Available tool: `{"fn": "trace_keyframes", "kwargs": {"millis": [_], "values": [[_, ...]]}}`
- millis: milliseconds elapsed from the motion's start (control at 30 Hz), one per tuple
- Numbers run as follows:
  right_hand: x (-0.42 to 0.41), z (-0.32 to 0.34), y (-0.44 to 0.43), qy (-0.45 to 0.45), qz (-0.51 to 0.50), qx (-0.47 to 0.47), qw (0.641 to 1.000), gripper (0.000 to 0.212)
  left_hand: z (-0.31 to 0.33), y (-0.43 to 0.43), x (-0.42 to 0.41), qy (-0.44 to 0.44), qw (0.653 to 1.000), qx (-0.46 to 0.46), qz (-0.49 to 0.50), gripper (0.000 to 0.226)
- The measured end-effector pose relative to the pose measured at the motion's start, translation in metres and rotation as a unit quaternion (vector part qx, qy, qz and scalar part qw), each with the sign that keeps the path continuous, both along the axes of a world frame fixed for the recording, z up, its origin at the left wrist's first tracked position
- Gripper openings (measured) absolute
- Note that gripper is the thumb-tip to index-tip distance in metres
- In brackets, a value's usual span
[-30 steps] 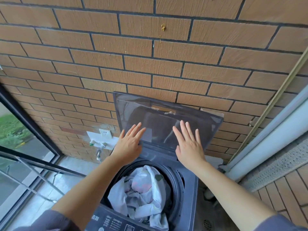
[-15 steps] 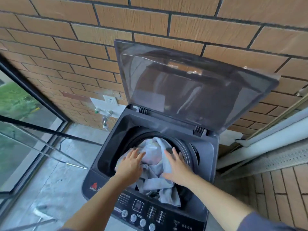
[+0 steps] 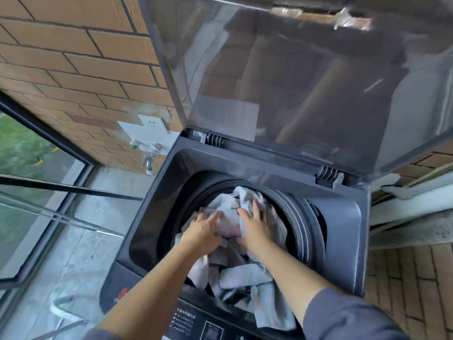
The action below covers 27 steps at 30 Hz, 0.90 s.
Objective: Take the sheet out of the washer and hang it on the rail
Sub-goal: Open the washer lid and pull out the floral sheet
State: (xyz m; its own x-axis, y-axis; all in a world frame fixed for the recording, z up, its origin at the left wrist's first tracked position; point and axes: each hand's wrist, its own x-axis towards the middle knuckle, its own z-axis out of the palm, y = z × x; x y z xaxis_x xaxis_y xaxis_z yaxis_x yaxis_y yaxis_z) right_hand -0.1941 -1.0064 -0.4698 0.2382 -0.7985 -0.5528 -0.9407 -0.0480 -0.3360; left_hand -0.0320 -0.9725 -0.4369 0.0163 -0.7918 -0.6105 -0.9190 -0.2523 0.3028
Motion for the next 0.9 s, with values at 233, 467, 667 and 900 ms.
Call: {"fn": "trace_keyframes", "kwargs": {"millis": [233,467,667,900], "values": [[-0.006,-0.010,0.009,-0.094,-0.056,-0.108,0.988,0.015,-0.004,0.003,0.000,0.002,0.998,-0.005,0.055,0.071],[-0.046,0.040,0.031,-0.156,-0.111,-0.055,0.980,0.013,0.024,0.025,-0.009,-0.122,0.990,0.024,0.067,0.081],[-0.056,0.090,0.030,-0.256,-0.160,-0.065,0.951,0.031,0.054,0.023,0.003,-0.030,0.995,0.011,0.093,0.070],[-0.059,0.160,0.033,-0.356,-0.198,-0.062,0.911,0.028,0.089,0.036,0.004,0.327,0.940,0.013,0.094,0.123]]}}
